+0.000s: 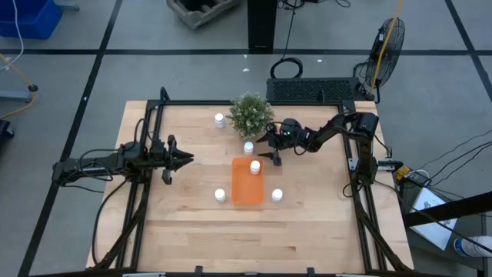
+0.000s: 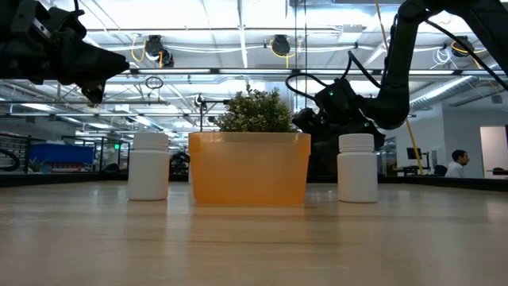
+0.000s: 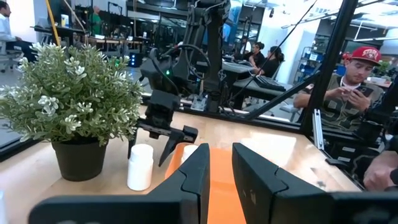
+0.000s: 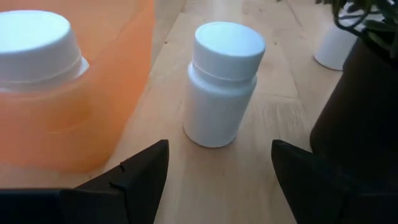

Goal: Pick and place pill bottles into a basket
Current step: Put the white medicine bottle into the orange bin

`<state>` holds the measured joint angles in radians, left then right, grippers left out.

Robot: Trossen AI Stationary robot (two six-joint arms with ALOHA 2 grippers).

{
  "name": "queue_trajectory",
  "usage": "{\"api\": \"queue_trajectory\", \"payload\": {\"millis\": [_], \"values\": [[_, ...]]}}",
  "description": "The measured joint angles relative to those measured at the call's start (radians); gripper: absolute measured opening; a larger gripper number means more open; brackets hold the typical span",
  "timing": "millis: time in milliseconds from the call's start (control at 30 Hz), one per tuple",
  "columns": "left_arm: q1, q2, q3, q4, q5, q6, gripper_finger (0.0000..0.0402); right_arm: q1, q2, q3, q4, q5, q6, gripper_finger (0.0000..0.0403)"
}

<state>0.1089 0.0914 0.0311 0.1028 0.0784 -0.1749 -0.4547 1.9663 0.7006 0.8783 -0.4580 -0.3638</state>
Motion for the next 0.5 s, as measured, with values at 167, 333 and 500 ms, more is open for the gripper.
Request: {"api": "queue_trajectory", "payload": {"millis": [167, 333, 500], "values": [[0.000, 0.000, 0.000, 0.000, 0.000, 0.022, 0.0072, 0.022, 0.000, 0.000, 0.010, 0.032, -0.012, 0.0292], [0.000, 0.000, 0.000, 0.000, 0.000, 0.023, 0.0072, 0.034, 0.000, 0.000, 0.072, 0.040, 0.007, 0.0289], [0.000, 0.000, 0.000, 0.000, 0.000, 0.023, 0.0072, 0.039, 0.000, 0.000, 0.090, 0.043, 0.030, 0.0282]]}}
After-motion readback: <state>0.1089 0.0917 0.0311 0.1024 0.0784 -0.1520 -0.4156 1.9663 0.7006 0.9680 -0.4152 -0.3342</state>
